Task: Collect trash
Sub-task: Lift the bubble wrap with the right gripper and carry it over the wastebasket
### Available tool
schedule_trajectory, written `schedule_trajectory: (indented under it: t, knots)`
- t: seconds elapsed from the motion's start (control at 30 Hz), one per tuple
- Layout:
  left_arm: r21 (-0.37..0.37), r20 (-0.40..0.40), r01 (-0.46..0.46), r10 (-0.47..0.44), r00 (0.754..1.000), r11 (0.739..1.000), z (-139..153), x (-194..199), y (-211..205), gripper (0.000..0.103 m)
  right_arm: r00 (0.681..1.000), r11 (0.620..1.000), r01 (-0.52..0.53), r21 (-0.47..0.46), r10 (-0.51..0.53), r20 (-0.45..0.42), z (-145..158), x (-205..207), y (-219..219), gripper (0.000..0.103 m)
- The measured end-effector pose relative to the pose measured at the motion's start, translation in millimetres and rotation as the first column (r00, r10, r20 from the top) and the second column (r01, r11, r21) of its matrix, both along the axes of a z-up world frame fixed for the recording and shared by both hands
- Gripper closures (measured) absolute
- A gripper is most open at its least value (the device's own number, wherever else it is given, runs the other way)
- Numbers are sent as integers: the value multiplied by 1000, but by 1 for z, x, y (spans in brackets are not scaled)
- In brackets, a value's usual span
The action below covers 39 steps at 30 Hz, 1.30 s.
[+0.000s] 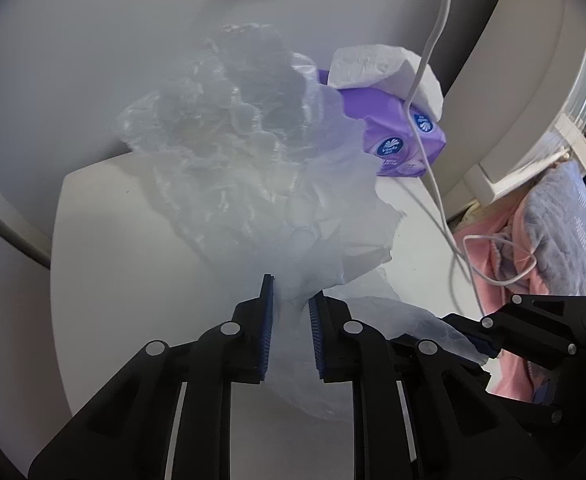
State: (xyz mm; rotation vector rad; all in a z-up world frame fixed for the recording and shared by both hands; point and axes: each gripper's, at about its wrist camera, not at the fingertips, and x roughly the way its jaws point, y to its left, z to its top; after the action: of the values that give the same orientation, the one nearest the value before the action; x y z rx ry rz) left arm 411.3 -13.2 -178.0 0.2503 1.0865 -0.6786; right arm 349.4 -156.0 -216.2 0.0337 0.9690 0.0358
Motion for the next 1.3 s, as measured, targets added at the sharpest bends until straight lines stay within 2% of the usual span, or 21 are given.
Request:
schedule_trajectory:
  t: [0.3, 0.47, 0.7, 0.77, 0.93, 1.3]
  knots:
    - [-4, 11, -32, 33, 999, 999, 24, -20, 24, 89, 999, 1000, -31, -3, 31, 16, 21, -31, 13, 91]
    - [-6, 13, -61, 61, 998, 998, 37, -39, 43, 89, 998, 998, -57, -2, 57, 22, 23, -45, 27, 91]
    - [-9, 25, -87, 87, 996, 996, 49, -82, 70, 89, 995, 996, -91, 4, 90, 33, 27, -73, 55, 91]
    - [-12, 29, -97, 97, 995, 995, 51, -97, 77, 89, 995, 995, -98, 1, 98, 35, 18, -65, 78, 91]
    - [-20, 33, -104, 105, 994, 994, 57, -132, 96, 89, 996, 996, -89, 30, 88, 29, 18, -95, 96, 91]
    - [-43, 50, -77, 79, 996, 996, 74, -217, 137, 89, 997, 997, -72, -2, 72, 41, 28, -158, 138, 91]
